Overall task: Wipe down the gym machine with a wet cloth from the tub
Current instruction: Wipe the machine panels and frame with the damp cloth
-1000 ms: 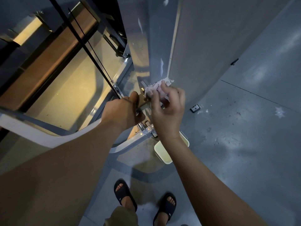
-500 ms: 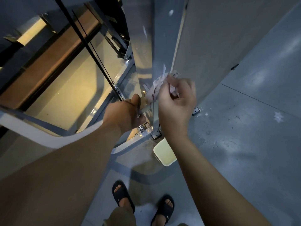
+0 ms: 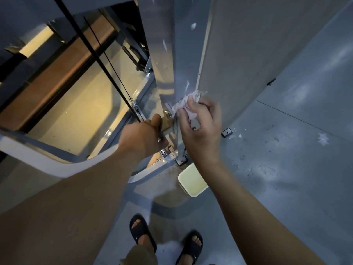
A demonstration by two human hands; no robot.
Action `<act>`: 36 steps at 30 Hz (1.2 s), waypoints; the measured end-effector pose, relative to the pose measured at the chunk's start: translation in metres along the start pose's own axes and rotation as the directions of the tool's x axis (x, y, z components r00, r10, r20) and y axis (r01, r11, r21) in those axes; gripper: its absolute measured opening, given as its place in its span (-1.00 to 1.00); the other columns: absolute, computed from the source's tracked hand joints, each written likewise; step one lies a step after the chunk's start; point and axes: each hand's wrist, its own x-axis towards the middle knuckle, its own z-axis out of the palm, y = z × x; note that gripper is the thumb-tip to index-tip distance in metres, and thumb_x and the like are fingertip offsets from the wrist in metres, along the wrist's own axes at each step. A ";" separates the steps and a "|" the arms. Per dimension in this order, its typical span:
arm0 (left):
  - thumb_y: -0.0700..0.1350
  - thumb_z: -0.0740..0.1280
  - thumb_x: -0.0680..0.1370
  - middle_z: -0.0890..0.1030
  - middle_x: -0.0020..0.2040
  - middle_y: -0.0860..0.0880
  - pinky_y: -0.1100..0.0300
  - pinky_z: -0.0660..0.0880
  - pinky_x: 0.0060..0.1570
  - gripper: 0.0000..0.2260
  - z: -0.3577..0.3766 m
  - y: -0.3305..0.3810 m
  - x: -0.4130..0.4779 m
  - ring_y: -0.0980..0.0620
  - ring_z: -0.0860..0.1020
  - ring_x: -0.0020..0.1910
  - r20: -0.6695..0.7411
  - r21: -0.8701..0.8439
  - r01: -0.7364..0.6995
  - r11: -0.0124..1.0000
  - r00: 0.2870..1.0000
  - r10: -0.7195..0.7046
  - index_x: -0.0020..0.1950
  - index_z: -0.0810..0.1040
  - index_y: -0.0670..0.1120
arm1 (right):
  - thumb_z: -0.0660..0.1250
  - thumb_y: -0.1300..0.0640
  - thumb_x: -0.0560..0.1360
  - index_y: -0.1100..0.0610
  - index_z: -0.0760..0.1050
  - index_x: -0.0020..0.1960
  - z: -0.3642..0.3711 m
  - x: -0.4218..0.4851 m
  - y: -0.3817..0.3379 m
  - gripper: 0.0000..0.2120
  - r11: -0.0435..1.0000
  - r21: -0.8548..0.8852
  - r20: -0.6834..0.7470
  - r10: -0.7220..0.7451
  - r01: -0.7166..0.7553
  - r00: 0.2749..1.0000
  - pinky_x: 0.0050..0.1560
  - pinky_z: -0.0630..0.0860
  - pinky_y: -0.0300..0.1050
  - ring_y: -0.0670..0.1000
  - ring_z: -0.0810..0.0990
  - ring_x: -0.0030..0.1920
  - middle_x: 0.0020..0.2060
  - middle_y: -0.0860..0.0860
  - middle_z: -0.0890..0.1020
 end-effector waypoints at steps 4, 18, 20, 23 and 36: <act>0.29 0.23 0.55 0.44 -0.27 0.03 0.10 0.58 -0.32 -0.59 0.003 0.000 -0.001 -0.01 0.50 -0.38 -0.035 -0.027 -0.011 1.000 0.999 0.010 0.17 0.22 0.03 | 0.46 0.34 0.51 0.25 0.67 0.01 -0.003 0.009 -0.015 -0.91 0.990 0.077 0.002 0.115 -0.115 0.993 0.06 0.45 -0.38 -0.05 0.55 0.03 0.04 0.14 0.53; 0.27 0.23 0.56 0.42 -0.29 0.02 0.13 0.50 -0.40 -0.58 0.004 -0.002 -0.001 0.02 0.45 -0.42 -0.038 -0.014 -0.026 1.000 0.999 0.026 0.20 0.21 0.02 | 0.46 0.32 0.49 0.24 0.66 -0.08 -0.008 0.018 -0.025 -0.97 0.993 0.043 -0.024 0.110 -0.109 0.994 -0.07 0.42 -0.40 -0.08 0.55 -0.09 -0.08 0.11 0.60; 0.26 0.22 0.56 0.43 -0.30 0.02 0.10 0.57 -0.36 -0.60 0.005 -0.003 -0.001 0.02 0.45 -0.42 -0.050 -0.016 -0.029 0.999 0.998 0.028 0.19 0.23 0.02 | 0.45 0.32 0.50 0.23 0.65 -0.09 -0.009 0.021 -0.029 -0.97 0.987 0.065 -0.016 0.145 -0.144 0.989 -0.06 0.40 -0.42 -0.12 0.54 -0.08 -0.08 0.07 0.59; 0.25 0.22 0.55 0.43 -0.32 0.03 0.11 0.56 -0.38 -0.60 0.006 -0.003 0.000 0.02 0.45 -0.44 -0.070 -0.022 -0.040 0.999 0.997 0.038 0.19 0.27 0.00 | 0.46 0.31 0.50 0.26 0.61 -0.17 -0.010 0.031 -0.036 -0.92 0.991 0.089 -0.107 0.112 -0.102 0.988 -0.08 0.42 -0.37 -0.16 0.52 -0.12 -0.13 0.07 0.57; 0.27 0.22 0.54 0.51 -0.24 0.02 0.14 0.47 -0.40 -0.60 0.009 -0.004 -0.001 0.00 0.48 -0.40 -0.082 -0.029 -0.051 0.998 0.995 0.049 0.19 0.26 0.02 | 0.42 0.27 0.53 0.11 0.57 -0.18 -0.012 0.023 -0.040 -0.86 0.933 0.128 0.072 0.328 -0.335 0.942 -0.13 0.36 -0.41 -0.24 0.51 -0.18 -0.15 -0.03 0.44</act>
